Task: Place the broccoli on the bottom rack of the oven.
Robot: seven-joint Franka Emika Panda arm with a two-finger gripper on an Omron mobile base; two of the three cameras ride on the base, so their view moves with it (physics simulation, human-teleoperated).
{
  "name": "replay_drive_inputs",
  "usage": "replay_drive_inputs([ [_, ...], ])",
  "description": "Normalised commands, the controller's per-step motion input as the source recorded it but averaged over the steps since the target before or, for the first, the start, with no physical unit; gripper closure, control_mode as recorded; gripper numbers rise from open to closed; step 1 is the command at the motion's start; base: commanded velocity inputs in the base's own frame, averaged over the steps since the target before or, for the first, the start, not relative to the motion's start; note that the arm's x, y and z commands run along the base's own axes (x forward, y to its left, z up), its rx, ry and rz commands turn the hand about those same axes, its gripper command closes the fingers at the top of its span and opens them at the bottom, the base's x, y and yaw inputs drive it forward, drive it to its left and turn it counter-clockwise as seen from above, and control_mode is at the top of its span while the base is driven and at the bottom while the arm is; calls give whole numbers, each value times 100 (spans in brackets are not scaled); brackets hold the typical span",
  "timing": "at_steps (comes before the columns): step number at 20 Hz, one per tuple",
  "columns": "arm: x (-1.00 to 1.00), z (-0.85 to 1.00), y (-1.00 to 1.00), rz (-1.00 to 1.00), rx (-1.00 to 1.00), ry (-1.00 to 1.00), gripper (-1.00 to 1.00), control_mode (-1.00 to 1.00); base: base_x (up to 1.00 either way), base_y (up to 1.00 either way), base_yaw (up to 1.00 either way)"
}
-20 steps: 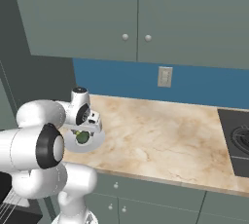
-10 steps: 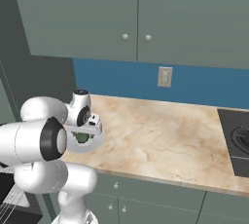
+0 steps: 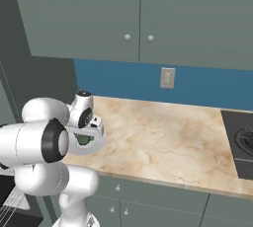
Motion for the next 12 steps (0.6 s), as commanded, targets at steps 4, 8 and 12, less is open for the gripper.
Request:
replay_drive_inputs([
  [4, -36, -10, -2, -5, 3, 0, 100, -100, 0, 0, 0],
  [8, -40, 7, 0, -3, 0, 0, 100, -100, 0, 0, 0],
  [12, -59, 53, 0, 0, -7, -8, 100, -100, 0, 0, 0],
])
